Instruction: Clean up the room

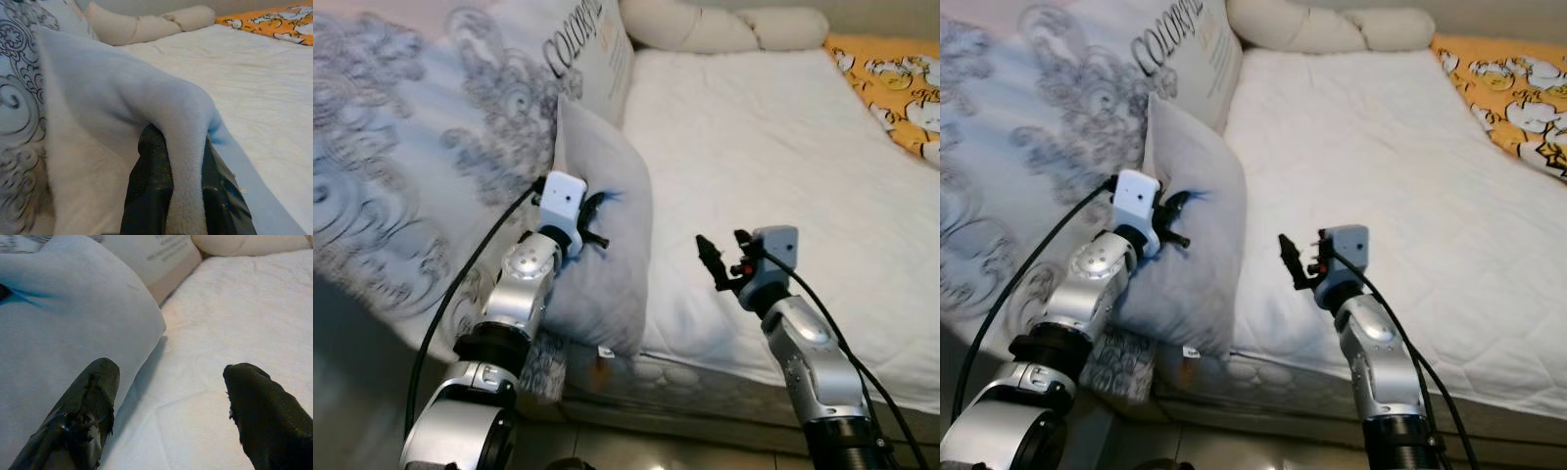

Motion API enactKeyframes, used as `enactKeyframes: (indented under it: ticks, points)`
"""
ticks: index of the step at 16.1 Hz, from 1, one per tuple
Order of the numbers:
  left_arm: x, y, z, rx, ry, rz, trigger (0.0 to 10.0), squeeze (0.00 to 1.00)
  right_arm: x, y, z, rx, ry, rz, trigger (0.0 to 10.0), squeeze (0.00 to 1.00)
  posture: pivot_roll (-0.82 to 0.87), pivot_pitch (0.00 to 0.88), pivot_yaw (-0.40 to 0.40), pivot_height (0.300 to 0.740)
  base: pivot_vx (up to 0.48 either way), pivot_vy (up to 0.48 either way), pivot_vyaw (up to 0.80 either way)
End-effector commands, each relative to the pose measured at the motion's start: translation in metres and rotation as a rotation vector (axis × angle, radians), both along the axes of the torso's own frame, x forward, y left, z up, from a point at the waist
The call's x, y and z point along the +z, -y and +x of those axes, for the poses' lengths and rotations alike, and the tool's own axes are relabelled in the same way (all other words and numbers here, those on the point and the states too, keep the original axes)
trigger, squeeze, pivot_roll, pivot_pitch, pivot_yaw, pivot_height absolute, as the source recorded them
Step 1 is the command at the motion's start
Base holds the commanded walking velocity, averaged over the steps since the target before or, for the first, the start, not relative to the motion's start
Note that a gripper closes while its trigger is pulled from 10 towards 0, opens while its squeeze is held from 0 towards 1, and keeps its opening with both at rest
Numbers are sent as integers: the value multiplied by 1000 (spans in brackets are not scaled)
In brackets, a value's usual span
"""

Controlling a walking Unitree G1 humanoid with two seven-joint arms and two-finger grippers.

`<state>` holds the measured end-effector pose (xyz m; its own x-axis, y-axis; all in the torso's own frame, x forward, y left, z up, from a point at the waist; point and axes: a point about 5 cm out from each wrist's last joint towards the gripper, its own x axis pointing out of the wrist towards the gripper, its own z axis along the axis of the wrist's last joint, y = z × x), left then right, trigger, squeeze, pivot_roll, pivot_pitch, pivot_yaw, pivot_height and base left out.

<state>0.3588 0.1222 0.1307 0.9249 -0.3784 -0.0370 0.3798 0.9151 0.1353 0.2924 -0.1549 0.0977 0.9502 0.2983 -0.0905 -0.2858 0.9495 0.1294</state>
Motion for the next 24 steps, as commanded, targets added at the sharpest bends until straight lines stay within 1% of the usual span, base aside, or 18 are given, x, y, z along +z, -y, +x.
enactKeyframes:
  ticks: [1, 11, 13, 14, 15, 16, 17, 18, 19, 20, 23, 24]
  points:
    - [20, 1, 5, -5, 71, -13, 10000, 0, 1, -2, 2, 4, -1, -1, 10000, 0, 18, 0, 63, 740, 412, 0, 0]
    - [22, -3, 6, -2, 69, 5, 10000, 0, -1, -4, 3, 17, -4, -6, 10000, 0, 19, 0, 66, 740, 410, 0, 0]
    - [23, -5, 7, 10, 74, 27, 10000, 0, -1, -5, 2, 24, -6, -8, 10000, 0, 21, 0, 65, 740, 382, 0, 0]
    - [22, -9, 8, 7, 74, 62, 10000, 0, -1, -5, 2, 30, -8, -9, 10000, 0, 23, 0, 64, 740, 0, 0, 0]
    - [22, -9, 8, 7, 74, 62, 10000, 0, -1, -5, 2, 30, -8, -9, 10000, 0, 23, 0, 64, 740, 0, 0, 0]
    - [23, -13, 9, -11, 84, 120, 10000, 0, -2, -5, 2, 39, -11, -14, 10000, 0, 25, 0, 64, 740, 0, 0, 0]
    - [25, -17, 12, -29, 83, 184, 10000, 0, -2, -7, 0, 85, -22, -6, 10000, 0, 26, 0, 64, 740, 0, 0, 0]
    - [25, -18, 12, -30, 82, 191, 10000, 0, -2, -7, 0, 92, -23, -5, 10000, 0, 26, 0, 64, 740, 0, 0, 0]
    - [26, -20, 15, -45, 75, 239, 10000, 0, -1, -6, -1, 112, -20, -21, 10000, 0, 25, 0, 66, 740, 0, 0, 0]
    - [29, -23, 20, -59, 78, 310, 10000, 0, 0, -3, 0, 127, -12, -48, 10000, 0, 23, 0, 68, 740, 0, 0, 0]
    - [35, -27, 29, -58, 82, 397, 10000, 0, 3, 2, 1, 147, -3, -84, 10000, 0, 14, 0, 74, 740, 0, 0, 0]
    - [39, -28, 34, -45, 77, 410, 10000, 0, 3, 3, 0, 179, -5, -105, 10000, 0, 7, 0, 78, 740, 0, 0, 0]
